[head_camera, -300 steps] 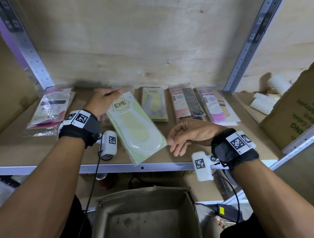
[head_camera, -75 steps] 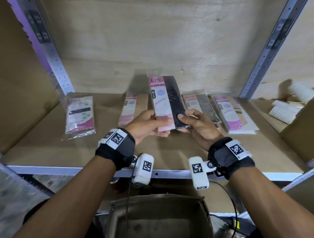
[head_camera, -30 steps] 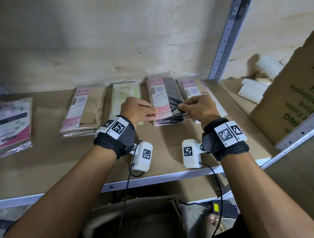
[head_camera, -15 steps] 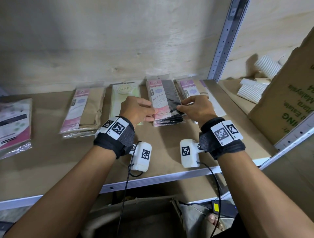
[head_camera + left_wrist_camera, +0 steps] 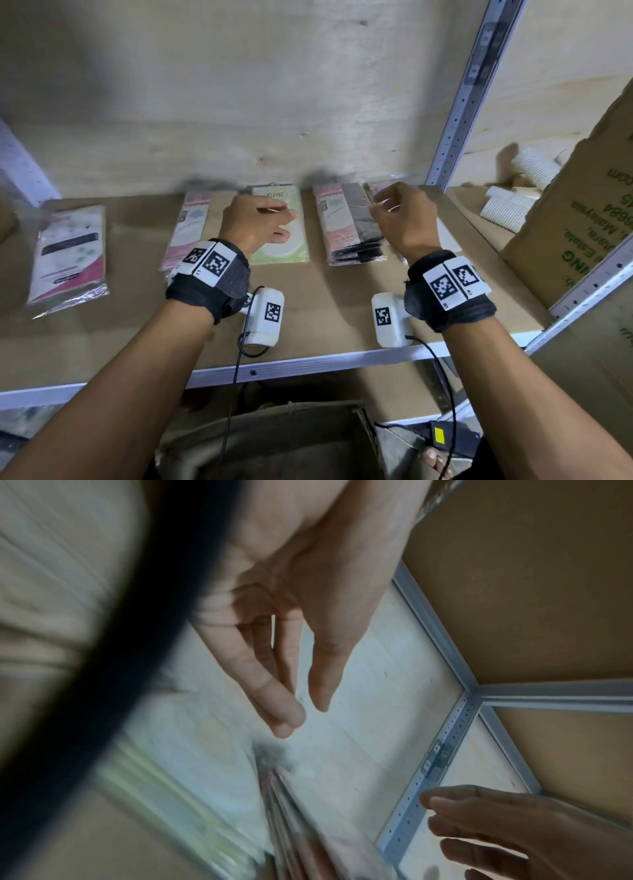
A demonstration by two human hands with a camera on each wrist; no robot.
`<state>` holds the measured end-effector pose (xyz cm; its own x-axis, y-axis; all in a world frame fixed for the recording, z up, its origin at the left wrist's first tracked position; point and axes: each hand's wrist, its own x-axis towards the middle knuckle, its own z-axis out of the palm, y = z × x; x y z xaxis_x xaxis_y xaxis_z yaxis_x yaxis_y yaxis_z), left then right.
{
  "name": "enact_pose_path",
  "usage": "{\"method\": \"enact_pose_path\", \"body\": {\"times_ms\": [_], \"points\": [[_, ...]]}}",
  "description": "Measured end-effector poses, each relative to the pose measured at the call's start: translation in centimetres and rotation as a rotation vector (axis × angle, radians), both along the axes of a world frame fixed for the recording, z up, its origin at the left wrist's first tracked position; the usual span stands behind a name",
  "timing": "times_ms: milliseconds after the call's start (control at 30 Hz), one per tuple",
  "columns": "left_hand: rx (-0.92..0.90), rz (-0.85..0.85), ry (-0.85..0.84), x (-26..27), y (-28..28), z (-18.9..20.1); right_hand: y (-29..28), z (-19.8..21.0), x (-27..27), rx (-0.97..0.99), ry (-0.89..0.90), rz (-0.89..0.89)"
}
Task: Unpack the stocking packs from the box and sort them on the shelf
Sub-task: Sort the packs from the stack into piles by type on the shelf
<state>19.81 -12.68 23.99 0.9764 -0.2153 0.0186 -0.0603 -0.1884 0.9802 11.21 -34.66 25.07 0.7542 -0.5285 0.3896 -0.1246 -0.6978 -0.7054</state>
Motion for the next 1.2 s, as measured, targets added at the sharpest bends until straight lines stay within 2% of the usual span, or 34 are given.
{"method": "enact_pose_path", "body": {"times_ms": [100,267,433,533,700,833,933,1067,1200], "points": [[0.015,0.015,-0.022,0.1,3.7,0.6,2.5,0.4,-0.4,0.027,-0.033,0.150],[0.064,0.170,-0.035,1.4,11.9,1.3,9.1,0.6,0.4,0.299,0.065,0.499],[0.228,0.371,0.004,2.3,21.3,1.2,17.8,0.9,4.3,0.381,0.200,0.711],[0.256,0.443,0.052,2.6,25.8,1.0,23.4,0.4,6.9,0.396,0.284,0.798],[0.396,0.442,0.176,1.4,30.0,1.7,30.9,-1.2,10.3,0.392,0.410,0.857],[0.283,0.419,0.263,0.1,31.2,0.3,34.8,-2.6,12.1,0.258,0.537,0.837],[0.098,0.359,0.408,-0.1,31.8,-0.6,36.3,-3.3,12.7,0.404,0.552,0.776],[-0.033,0.374,0.448,-0.3,32.5,-1.1,36.3,-3.2,12.1,0.561,0.561,0.695],[-0.135,0.405,0.469,-1.0,33.1,-0.7,35.5,-2.4,10.7,0.839,0.514,0.732]]}}
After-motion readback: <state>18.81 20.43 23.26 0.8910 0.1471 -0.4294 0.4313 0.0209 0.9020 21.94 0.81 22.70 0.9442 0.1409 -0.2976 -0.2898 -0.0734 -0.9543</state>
